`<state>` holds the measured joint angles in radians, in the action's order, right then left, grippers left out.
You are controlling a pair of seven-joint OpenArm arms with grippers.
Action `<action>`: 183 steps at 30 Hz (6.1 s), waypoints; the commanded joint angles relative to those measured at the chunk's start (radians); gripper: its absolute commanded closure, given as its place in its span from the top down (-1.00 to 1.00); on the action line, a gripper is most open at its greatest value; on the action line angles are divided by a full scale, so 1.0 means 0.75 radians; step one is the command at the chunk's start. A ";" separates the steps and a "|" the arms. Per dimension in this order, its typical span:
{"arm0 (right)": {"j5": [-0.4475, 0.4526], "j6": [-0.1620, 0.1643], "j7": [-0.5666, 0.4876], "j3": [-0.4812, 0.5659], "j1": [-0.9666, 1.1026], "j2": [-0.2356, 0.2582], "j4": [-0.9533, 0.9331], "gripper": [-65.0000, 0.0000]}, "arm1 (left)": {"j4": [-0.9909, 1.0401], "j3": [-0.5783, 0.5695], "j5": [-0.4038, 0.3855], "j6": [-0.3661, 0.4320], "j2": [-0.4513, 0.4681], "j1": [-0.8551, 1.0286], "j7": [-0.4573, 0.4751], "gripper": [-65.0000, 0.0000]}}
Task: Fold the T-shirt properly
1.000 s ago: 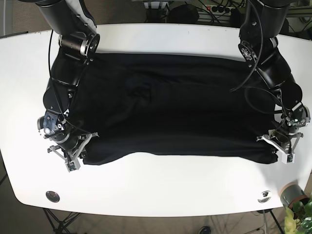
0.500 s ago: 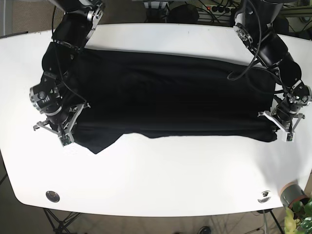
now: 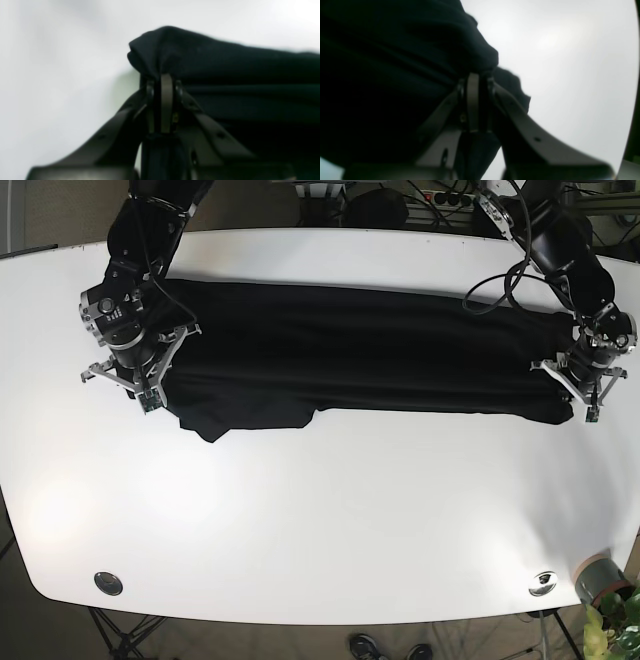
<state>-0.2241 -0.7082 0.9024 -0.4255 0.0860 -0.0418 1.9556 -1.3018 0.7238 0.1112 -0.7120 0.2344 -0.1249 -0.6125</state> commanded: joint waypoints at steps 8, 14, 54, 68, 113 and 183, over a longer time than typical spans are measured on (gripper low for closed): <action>-0.019 0.013 -0.007 -0.078 0.075 -0.039 0.024 -0.55 | -0.029 -0.082 -0.002 0.019 0.036 0.086 0.026 -0.69; -0.019 0.013 -0.007 -0.191 0.077 -0.109 0.047 0.08 | -0.031 -0.109 0.000 0.019 0.036 0.108 0.026 0.11; 0.369 0.013 0.099 -0.066 -0.437 0.044 -0.735 0.51 | -0.170 -0.244 -0.149 0.019 -0.019 0.202 0.028 0.18; 0.461 0.013 0.148 -0.021 -0.359 0.010 -0.620 0.22 | -0.115 -0.244 -0.149 0.019 -0.017 0.206 0.030 0.18; 0.470 0.013 0.289 -0.031 0.077 -0.078 0.084 -0.93 | -0.039 -0.252 -0.149 0.019 0.018 0.204 0.032 0.18; 0.834 0.013 0.273 -0.225 -0.230 0.026 -0.528 -0.25 | 0.037 -0.254 -0.151 0.019 0.061 0.196 0.028 0.18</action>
<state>0.3462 -0.6918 1.1114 -0.5957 -0.0784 -0.0280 1.5002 -1.2766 0.5339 -0.0570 -0.7082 0.2695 0.0193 -0.5373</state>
